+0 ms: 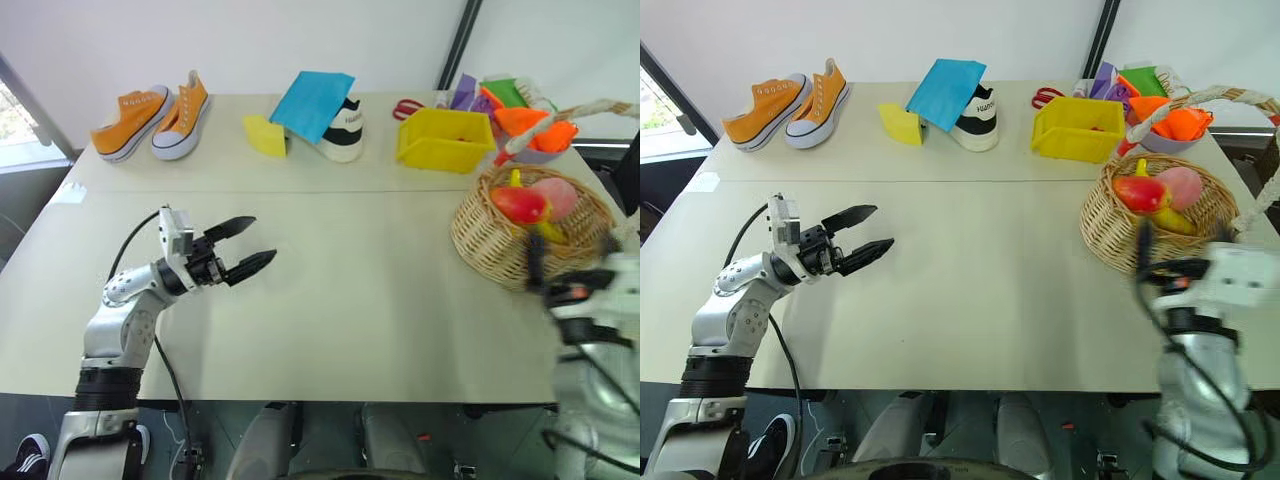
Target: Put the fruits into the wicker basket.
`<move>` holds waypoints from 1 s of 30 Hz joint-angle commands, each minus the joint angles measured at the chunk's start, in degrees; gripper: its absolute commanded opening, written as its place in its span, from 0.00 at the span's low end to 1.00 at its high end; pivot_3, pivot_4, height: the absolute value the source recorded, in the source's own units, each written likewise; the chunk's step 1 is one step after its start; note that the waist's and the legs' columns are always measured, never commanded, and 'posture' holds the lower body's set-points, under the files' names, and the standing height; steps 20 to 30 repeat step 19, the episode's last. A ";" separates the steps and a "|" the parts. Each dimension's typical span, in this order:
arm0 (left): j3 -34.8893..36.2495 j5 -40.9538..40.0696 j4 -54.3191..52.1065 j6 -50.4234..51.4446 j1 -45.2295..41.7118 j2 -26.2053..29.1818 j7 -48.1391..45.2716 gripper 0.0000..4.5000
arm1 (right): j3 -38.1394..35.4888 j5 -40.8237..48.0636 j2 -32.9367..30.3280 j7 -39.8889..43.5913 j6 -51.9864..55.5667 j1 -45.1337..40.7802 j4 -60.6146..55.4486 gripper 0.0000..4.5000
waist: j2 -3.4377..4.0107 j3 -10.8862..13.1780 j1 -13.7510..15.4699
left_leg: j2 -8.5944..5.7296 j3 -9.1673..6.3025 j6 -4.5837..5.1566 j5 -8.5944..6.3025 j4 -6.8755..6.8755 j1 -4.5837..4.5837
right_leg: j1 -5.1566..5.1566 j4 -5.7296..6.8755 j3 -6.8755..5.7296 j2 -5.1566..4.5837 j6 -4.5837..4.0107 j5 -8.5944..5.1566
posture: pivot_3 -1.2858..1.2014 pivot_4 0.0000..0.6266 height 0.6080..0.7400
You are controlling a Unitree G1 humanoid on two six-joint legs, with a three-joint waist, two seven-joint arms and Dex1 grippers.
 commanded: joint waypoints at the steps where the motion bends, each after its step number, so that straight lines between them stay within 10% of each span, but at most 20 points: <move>1: 2.75 1.91 1.51 1.16 -0.52 0.38 6.22 1.00 | 5.76 2.90 -1.86 5.08 1.05 -0.64 -2.62 0.98 | -0.01 0.01 0.31 | 0.00 0.00 0.00 0.00 0.00 0.00 | 0.00 0.00 -0.01 0.00 0.00 0.00 | 0.52 0.24 1.00; 10: 15.23 6.32 4.36 -7.05 5.12 0.42 23.19 1.00 | 21.01 5.58 -15.69 29.11 5.67 -17.37 14.11 0.98 | -0.13 0.02 0.15 | 0.00 -0.04 0.02 -0.01 -0.01 -0.05 | 0.04 -0.16 -0.10 -0.02 0.15 0.09 | 0.52 0.24 1.00; 30: 17.74 7.39 -0.55 -7.86 11.25 1.23 26.88 1.00 | 24.64 2.83 -15.05 34.80 1.28 -25.21 24.84 0.98 | -0.32 -0.04 1.09 | -0.04 -0.07 -0.05 -0.08 0.01 -0.15 | 0.02 -0.24 -0.12 -0.06 0.18 0.10 | 0.52 0.24 1.00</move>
